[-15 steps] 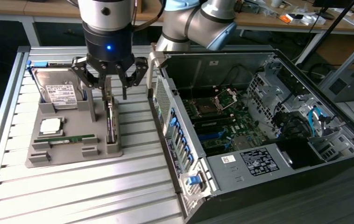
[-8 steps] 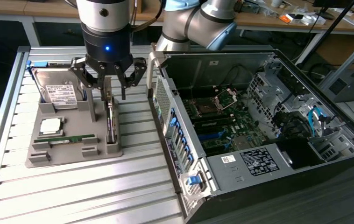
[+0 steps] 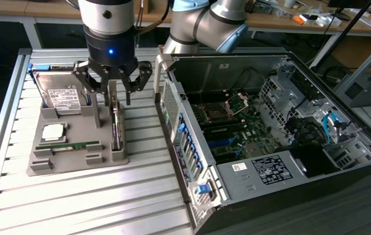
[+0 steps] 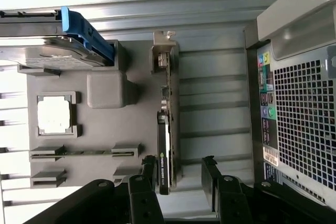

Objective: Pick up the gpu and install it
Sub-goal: 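Pick up the gpu and move the gpu toward the slot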

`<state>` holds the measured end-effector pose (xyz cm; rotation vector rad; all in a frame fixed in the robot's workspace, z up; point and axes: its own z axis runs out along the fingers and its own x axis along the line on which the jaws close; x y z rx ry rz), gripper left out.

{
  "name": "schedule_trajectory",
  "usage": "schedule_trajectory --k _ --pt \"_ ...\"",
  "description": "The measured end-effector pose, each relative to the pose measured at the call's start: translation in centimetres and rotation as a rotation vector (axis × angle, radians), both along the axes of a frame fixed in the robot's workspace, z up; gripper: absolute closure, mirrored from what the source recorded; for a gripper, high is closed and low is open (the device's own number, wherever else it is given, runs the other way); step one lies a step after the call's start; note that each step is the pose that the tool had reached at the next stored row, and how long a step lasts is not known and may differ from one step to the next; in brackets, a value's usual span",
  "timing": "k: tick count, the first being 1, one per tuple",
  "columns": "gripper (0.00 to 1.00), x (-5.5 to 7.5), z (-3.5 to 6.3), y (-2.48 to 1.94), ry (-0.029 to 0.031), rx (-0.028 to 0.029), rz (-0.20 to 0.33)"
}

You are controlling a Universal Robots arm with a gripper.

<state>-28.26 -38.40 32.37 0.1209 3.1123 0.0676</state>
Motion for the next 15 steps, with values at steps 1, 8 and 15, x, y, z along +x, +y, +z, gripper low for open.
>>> schedule_trajectory --k 1,8,15 --pt "0.52 -0.02 -0.04 0.02 0.0 -0.0001 0.0" --pt "0.52 -0.04 -0.41 0.14 -0.0001 0.0 0.0" --pt "0.52 -0.06 -1.04 0.36 0.0 0.0 0.0"
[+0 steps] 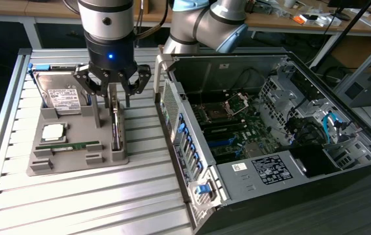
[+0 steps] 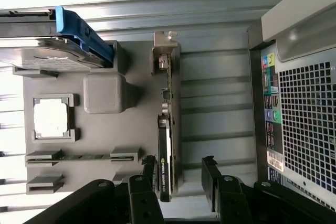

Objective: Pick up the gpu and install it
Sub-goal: 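Pick up the gpu and move the gpu toward the slot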

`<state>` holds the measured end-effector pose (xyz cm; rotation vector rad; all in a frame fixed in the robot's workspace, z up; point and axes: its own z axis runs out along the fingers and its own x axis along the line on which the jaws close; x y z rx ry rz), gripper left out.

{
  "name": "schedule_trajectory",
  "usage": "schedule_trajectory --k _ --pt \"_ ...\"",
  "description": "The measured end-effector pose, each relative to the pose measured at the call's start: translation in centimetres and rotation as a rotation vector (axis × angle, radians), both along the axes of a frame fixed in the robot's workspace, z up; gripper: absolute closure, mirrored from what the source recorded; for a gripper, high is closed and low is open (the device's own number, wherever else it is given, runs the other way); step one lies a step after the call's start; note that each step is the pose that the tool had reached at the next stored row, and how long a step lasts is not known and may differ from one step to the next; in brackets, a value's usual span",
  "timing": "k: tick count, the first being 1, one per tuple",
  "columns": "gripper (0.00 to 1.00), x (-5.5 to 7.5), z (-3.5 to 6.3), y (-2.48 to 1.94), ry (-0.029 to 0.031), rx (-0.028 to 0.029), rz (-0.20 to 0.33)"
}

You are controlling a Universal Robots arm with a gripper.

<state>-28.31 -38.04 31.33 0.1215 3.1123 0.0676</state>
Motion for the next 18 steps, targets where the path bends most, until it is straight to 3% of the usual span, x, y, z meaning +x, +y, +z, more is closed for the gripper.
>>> schedule_trajectory --k 18 --pt "0.52 -0.1 -1.51 0.56 -0.0001 0.0001 0.0"
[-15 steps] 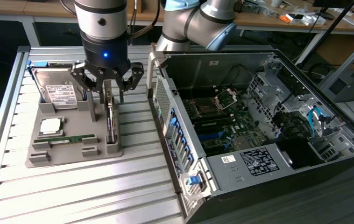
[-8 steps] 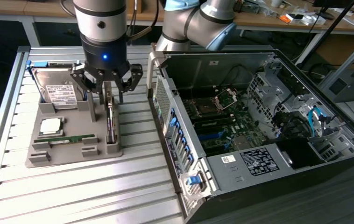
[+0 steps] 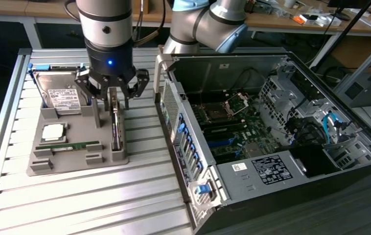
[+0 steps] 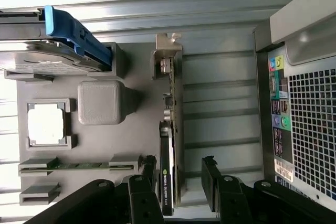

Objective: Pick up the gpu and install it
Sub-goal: 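Pick up the gpu and move the gpu toward the slot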

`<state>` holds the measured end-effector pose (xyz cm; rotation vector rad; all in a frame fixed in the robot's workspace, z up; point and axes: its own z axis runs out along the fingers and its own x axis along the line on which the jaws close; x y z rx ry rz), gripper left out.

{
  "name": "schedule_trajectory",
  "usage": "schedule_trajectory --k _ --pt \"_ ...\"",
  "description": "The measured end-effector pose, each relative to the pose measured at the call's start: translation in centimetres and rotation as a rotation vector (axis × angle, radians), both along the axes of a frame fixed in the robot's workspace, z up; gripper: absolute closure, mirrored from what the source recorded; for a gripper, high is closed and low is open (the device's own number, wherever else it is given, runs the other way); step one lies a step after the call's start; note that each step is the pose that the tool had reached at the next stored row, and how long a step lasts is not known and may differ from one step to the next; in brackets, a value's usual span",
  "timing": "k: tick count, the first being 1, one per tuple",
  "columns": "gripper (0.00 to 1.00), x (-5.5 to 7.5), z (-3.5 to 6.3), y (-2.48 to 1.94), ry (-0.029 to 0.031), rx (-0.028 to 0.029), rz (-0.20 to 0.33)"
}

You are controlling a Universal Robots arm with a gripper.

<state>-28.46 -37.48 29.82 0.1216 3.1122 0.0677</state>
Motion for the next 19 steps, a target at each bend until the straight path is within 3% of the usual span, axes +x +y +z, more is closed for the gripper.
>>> schedule_trajectory --k 19 --pt "0.52 0.0 -1.18 0.15 0.0 0.0 0.0"
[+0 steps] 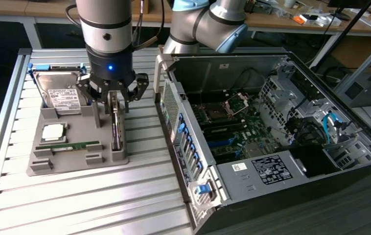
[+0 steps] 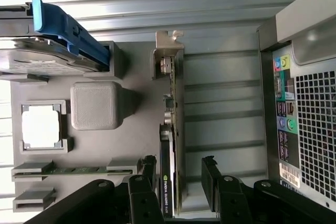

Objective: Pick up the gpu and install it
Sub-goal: 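Pick up the gpu and move the gpu toward the slot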

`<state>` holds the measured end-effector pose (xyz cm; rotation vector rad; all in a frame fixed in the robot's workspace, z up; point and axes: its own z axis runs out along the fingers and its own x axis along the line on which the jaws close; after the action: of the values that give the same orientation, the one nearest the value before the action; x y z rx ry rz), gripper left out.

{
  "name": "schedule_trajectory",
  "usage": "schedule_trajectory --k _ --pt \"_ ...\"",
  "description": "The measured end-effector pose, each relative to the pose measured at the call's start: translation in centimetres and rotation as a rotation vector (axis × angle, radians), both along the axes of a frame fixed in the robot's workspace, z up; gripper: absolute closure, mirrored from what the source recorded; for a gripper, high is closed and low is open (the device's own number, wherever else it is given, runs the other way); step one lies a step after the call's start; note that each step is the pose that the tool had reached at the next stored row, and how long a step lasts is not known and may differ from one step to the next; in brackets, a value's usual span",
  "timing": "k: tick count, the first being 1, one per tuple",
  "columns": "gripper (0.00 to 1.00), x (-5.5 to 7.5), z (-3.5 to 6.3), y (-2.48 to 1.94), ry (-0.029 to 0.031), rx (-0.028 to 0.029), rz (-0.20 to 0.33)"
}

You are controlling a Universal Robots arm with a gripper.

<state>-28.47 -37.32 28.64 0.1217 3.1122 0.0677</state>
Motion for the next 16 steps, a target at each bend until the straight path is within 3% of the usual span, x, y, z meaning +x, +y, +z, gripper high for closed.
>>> schedule_trajectory --k 16 --pt "0.52 -0.3 -1.62 0.56 0.0001 -0.0001 0.0"
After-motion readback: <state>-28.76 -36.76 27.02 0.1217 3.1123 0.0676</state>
